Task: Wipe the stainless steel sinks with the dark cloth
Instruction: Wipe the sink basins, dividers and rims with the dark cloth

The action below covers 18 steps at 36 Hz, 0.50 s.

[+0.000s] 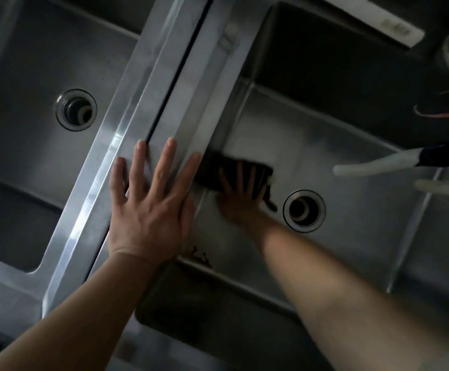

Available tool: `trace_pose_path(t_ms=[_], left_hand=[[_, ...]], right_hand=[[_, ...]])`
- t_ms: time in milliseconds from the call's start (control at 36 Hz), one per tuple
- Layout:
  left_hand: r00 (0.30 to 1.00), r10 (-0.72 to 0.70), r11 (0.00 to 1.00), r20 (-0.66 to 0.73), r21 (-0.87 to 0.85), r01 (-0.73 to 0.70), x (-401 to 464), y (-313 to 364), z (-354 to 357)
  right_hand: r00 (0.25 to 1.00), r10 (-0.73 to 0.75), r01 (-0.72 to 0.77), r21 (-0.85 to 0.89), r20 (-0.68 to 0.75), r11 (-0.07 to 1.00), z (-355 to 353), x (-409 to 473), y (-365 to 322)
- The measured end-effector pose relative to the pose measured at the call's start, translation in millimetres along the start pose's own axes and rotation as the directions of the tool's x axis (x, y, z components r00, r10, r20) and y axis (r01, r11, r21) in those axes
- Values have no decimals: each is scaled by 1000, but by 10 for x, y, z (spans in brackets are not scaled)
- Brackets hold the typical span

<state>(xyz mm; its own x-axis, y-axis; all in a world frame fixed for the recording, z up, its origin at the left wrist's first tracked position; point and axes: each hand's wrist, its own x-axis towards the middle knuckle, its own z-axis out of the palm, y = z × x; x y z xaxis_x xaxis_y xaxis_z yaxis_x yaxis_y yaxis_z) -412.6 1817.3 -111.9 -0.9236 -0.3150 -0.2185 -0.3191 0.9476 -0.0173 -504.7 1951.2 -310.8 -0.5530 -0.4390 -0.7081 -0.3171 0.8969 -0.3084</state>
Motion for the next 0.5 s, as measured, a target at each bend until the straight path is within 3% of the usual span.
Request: trace_pose_path(t_ms=[111,250,361,500], left_hand=[[1000,-3,1000,-21,25,4,-1,-1,17],[1000,-8,1000,-15,22,8,-9,4,31],[1000,-17,1000,-21,6,17,-6,-3,25],[999,-2,1000,-40,26,3,5,-13,33]], right_hand=[[985,-164,170,-173,50,970,759,-583,55],[983,-183,180,-127,-10,975,799,-564,71],[989,-2,5,22,-150,1000,230,-45,104],[966,189,-135,283,-175,950,-905,875,34]])
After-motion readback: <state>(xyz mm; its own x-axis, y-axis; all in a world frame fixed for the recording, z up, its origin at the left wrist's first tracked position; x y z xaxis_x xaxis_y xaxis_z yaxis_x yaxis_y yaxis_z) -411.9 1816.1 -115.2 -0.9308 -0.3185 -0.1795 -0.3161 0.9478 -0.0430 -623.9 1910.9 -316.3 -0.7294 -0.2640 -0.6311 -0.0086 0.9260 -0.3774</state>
